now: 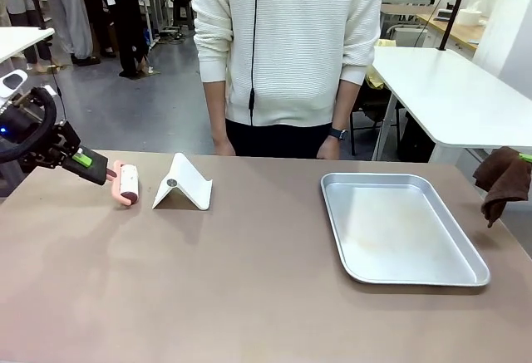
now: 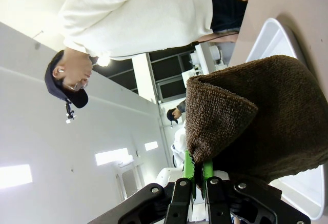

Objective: Clean the surface of the table.
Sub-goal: Clean the area not pointed to by the person.

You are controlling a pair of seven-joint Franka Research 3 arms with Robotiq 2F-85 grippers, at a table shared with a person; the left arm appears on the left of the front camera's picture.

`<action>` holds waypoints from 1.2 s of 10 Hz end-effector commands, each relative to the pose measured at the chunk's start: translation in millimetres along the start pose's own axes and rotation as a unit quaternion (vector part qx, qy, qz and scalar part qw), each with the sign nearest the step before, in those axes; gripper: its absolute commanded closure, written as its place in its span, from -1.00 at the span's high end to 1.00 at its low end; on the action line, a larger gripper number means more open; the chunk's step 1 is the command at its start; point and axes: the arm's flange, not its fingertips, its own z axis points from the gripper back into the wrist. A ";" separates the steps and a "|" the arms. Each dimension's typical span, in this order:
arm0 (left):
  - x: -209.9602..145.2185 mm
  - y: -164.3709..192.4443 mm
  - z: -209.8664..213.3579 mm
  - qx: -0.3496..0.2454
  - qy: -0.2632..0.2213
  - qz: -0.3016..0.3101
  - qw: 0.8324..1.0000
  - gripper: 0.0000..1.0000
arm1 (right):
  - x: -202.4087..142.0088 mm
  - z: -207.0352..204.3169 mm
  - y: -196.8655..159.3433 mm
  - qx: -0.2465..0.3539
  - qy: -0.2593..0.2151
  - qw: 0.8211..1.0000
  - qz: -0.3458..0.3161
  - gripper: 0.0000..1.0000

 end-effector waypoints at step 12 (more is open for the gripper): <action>0.1 150.1 169.7 -0.310 0.023 0.119 0.943 -0.56 | -4.2 1.0 4.4 -0.001 0.008 1.000 0.003 -0.87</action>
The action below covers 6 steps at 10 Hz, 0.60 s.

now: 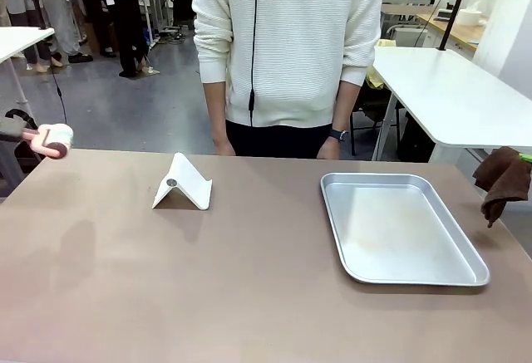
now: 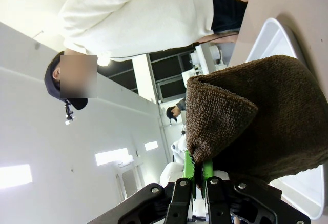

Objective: Clean the surface of the table.
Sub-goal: Clean the area not pointed to by the person.

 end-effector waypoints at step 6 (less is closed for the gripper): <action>-77.4 29.7 87.1 -0.210 0.101 -0.055 0.971 -0.56 | -4.1 1.2 4.3 -0.001 0.008 1.000 0.003 -0.87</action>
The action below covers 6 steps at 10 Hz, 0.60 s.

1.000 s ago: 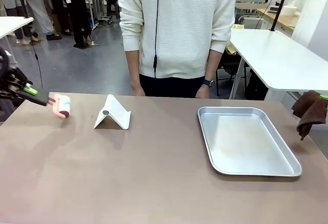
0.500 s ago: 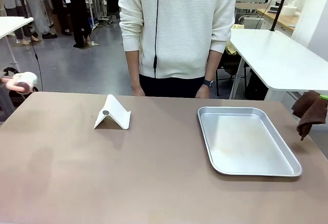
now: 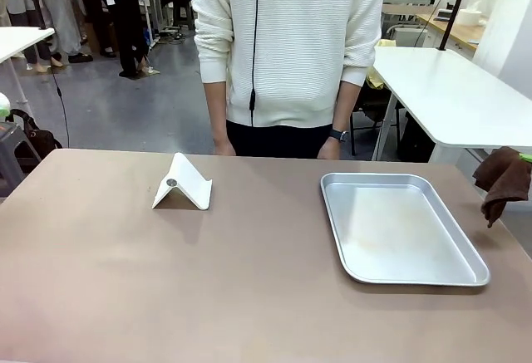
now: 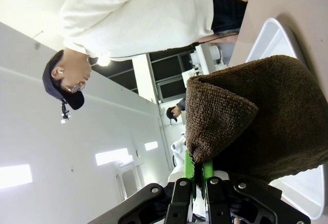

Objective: Clean the surface of the table.
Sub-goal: Clean the area not pointed to by the person.

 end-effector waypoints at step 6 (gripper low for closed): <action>-60.8 -27.3 -58.3 0.029 -0.032 -0.115 0.992 -0.56 | -4.1 1.0 4.4 -0.001 0.008 1.000 0.003 -0.87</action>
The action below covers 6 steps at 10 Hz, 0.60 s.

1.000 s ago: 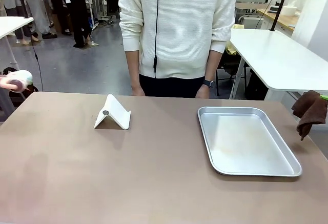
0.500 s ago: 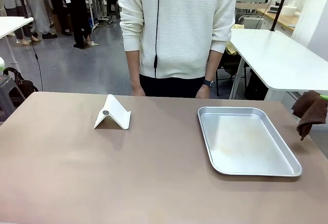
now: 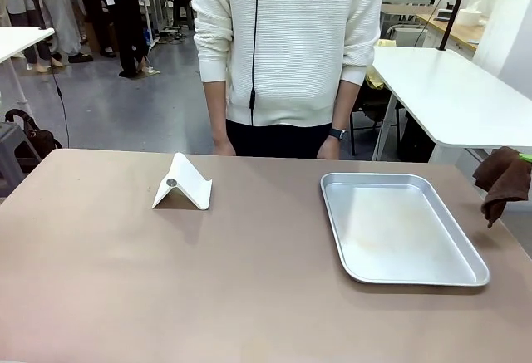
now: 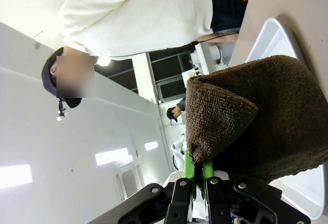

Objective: Clean the surface of the table.
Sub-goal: Clean the area not pointed to by the person.

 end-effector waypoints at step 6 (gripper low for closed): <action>-7.8 -5.5 -12.0 0.010 -0.005 -0.011 1.000 -0.56 | -4.1 1.1 4.4 -0.001 0.008 1.000 0.003 -0.87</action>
